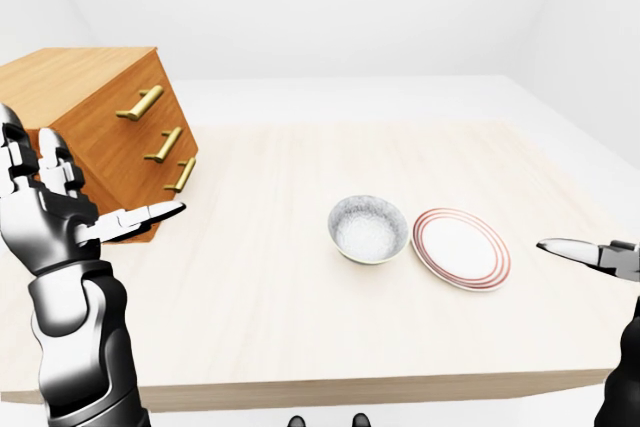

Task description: Put the bowl on top of the cabinet.

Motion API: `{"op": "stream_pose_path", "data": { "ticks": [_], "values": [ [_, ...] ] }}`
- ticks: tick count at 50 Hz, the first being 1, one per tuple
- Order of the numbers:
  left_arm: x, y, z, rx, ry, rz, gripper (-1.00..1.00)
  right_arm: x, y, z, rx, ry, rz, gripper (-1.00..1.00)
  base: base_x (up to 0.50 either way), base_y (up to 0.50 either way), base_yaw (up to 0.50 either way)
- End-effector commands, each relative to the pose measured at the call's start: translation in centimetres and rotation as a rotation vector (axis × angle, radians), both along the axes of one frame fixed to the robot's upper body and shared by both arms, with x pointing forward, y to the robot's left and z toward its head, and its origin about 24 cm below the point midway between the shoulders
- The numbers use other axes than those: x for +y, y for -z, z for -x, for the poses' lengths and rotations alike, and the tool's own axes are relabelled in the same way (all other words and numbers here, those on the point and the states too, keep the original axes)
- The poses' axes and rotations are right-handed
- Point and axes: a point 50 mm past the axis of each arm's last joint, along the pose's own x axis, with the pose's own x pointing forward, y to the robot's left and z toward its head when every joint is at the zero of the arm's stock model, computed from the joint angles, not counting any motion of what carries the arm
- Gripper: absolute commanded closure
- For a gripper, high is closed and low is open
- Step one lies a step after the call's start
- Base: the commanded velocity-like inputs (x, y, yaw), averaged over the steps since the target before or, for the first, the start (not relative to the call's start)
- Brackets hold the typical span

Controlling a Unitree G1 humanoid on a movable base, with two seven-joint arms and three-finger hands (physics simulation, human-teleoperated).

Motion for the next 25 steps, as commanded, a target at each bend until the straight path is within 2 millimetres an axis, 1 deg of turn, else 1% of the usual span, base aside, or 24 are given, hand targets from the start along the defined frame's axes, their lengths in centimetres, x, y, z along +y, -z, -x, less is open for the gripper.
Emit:
{"op": "stream_pose_path", "data": {
  "ticks": [1, 10, 19, 21, 25],
  "values": [
    [0.02, 0.12, -0.26, 0.002, -0.008, 0.015, -1.0, -0.15, 0.29, -0.24, 0.011, 0.009, -0.015, -1.0, 0.5, -0.07, 0.0],
    [-0.11, -0.18, -0.1, -0.012, -0.005, 0.011, -1.0, -0.18, 0.22, -0.09, 0.006, 0.018, -0.017, -1.0, 0.49, -0.06, 0.0],
    [-0.18, -0.17, -0.12, -0.012, -0.003, 0.01, -1.0, 0.07, 0.4, -0.18, 0.023, 0.017, 0.004, -1.0, 0.02, 0.0, 0.0],
    [-0.19, -0.08, -0.16, -0.008, -0.002, 0.01, -1.0, 0.16, 0.48, -0.25, 0.029, 0.013, 0.009, -1.0, 0.0, 0.22, 0.0],
    [-0.16, -0.13, -0.12, -0.011, -0.003, 0.011, -1.0, 0.22, 0.56, -0.31, 0.035, 0.011, 0.014, -1.0, 0.02, 0.47, 0.0]
  ]
}}
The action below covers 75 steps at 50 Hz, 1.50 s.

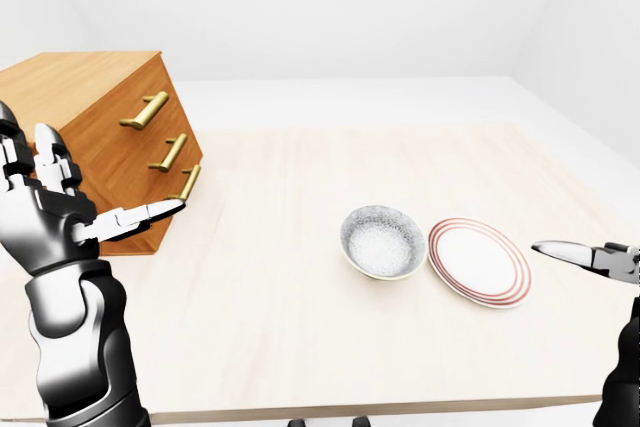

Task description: Put the bowl on top of the cabinet.

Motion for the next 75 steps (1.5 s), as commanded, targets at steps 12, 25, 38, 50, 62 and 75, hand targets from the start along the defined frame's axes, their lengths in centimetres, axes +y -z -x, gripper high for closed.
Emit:
{"op": "stream_pose_path", "data": {
  "ticks": [12, 25, 38, 50, 62, 75],
  "values": [
    [-0.02, 0.42, -0.34, 0.016, -0.007, 0.017, -1.0, 0.17, 0.17, -0.13, 0.007, 0.002, 0.002, -1.0, 0.02, 0.48, 0.0],
    [-0.03, 0.52, -0.39, 0.02, -0.007, 0.018, -1.0, 0.16, 0.39, -0.3, 0.02, 0.001, 0.001, -1.0, 0.03, 0.48, 0.0],
    [-0.05, 0.39, -0.31, 0.014, -0.007, 0.016, -1.0, 0.2, 0.33, -0.21, 0.016, 0.0, 0.004, -1.0, 0.03, 0.47, 0.0],
    [-0.07, 0.56, -0.43, 0.022, -0.007, 0.017, -1.0, 0.19, 0.33, -0.17, 0.016, 0.0, 0.004, -1.0, 0.03, 0.45, 0.0],
    [-0.12, 0.45, -0.34, 0.017, -0.006, 0.014, -1.0, 0.31, 0.43, -0.29, 0.024, -0.002, 0.008, -1.0, 0.03, 0.44, 0.0],
    [-0.14, 0.43, -0.32, 0.016, -0.007, 0.013, -1.0, -0.47, 0.21, -0.01, 0.002, 0.05, -0.024, -1.0, 0.02, 0.21, 0.0]
  ]
}}
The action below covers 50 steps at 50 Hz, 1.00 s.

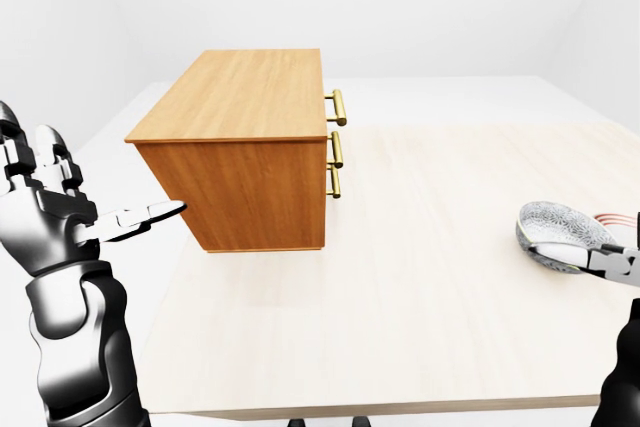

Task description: Put the bowl on top of the cabinet.

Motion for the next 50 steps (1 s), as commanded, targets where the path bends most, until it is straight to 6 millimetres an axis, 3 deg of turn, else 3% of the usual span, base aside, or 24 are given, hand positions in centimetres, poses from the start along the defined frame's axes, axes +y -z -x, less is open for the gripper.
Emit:
{"op": "stream_pose_path", "data": {
  "ticks": [1, 15, 19, 23, 25, 27, 28, 31, 44, 50],
  "values": [
    [-0.1, 0.4, -0.4, 0.013, -0.005, 0.018, -1.0, -0.5, 0.0, -0.1, -0.01, 0.041, -0.037, -1.0, 0.0, 0.0, 0.0],
    [0.0, 0.5, -0.5, 0.02, -0.005, 0.02, -1.0, -0.6, 0.0, -0.1, -0.005, 0.039, -0.03, -1.0, 0.0, 0.0, 0.0],
    [0.0, 0.6, -0.5, 0.022, -0.005, 0.021, -1.0, -1.0, -1.3, -0.7, 0.037, 0.074, 0.174, -1.0, 0.0, 0.0, 0.0],
    [-0.1, 0.6, -0.5, 0.024, -0.005, 0.018, -1.0, -1.9, -4.7, -2.0, 0.037, 0.15, 0.433, -1.0, 0.0, 0.0, 0.0],
    [0.0, 0.6, -0.5, 0.025, -0.006, 0.019, -1.0, -1.7, -6.5, -3.6, 0.099, 0.15, 0.627, -1.0, 0.0, 0.0, 0.0],
    [0.0, 0.5, -0.4, 0.019, -0.005, 0.018, -1.0, -1.9, -6.2, -5.3, 0.23, 0.186, 0.77, -1.0, 0.0, 0.0, 0.0],
    [0.1, 0.5, -0.5, 0.02, -0.008, 0.02, -1.0, -2.6, -5.3, -6.9, 0.387, 0.214, 0.881, -1.0, 0.0, 0.0, 0.0],
    [0.0, 0.5, -0.5, 0.022, -0.006, 0.019, -1.0, -5.0, -3.9, -8.9, 0.599, 0.266, 0.916, -1.0, 0.0, 0.0, 0.0],
    [0.1, 0.4, -0.5, 0.018, -0.008, 0.018, -1.0, -12.3, 1.2, -13.1, 1.1, 0.406, 0.837, -1.0, 0.0, 0.0, 0.0],
    [-0.1, 0.3, -0.5, 0.012, -0.005, 0.013, -1.0, -15.6, 0.5, -12.6, 1.289, 0.483, 0.838, -1.0, 0.0, 0.0, 0.0]
  ]
}}
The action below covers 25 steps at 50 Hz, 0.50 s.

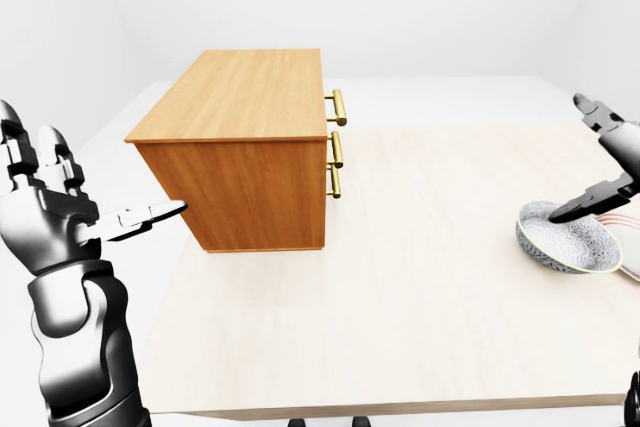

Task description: Put the bowl on top of the cabinet.

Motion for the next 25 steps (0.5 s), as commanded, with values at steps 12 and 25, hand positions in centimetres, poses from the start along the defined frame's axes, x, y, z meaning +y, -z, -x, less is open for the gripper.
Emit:
{"op": "stream_pose_path", "data": {
  "ticks": [12, 25],
  "values": [
    [-0.1, 0.1, -0.4, 0.005, -0.008, 0.012, -1.0, -8.6, 3.1, 0.8, 0.507, 0.321, 0.139, -1.0, 0.0, 0.0, 0.0],
    [-0.1, 0.1, -0.4, 0.006, -0.007, 0.011, -1.0, -8.8, 4.8, 1.1, 0.568, 0.321, 0.119, -1.0, 0.0, 0.0, 0.0]
  ]
}}
